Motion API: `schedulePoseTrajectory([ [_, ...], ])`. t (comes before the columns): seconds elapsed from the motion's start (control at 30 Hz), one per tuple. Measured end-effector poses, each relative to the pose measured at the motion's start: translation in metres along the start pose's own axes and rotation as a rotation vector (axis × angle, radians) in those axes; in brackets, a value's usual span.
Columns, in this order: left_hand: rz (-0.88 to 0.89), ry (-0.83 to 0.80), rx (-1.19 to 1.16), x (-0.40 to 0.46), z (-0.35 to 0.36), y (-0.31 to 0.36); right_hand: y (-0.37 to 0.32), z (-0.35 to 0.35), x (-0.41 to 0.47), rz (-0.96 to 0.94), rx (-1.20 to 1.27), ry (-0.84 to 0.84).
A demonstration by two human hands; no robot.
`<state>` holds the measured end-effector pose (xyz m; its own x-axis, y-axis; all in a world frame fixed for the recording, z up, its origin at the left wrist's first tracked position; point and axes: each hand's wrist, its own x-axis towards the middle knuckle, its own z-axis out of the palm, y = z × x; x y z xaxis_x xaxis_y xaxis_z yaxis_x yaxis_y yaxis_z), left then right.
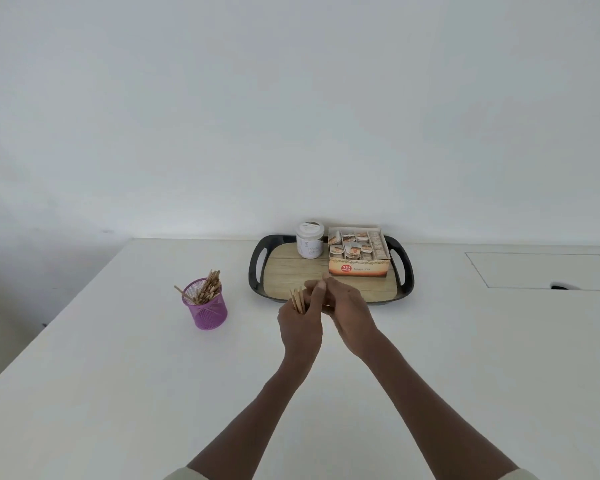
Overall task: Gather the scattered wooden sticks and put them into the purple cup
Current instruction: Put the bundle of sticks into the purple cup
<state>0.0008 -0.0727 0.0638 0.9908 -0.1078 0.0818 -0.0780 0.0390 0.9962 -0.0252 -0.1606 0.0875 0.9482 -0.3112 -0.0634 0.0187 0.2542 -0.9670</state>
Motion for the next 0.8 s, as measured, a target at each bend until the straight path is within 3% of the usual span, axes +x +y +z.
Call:
schedulePoseTrajectory([
  [0.3,0.055,-0.025,0.239,0.019,-0.04,-0.036,-0.027,0.018,0.023,-0.27,-0.991,-0.376],
  [0.57,0.035,-0.085,0.313,0.033,-0.069,-0.057,-0.019,0.057,0.026,-0.317,-1.12,-0.498],
  [0.8,0.051,-0.036,0.369,0.039,-0.099,-0.075,-0.015,0.09,0.047,-0.35,-1.238,-0.404],
])
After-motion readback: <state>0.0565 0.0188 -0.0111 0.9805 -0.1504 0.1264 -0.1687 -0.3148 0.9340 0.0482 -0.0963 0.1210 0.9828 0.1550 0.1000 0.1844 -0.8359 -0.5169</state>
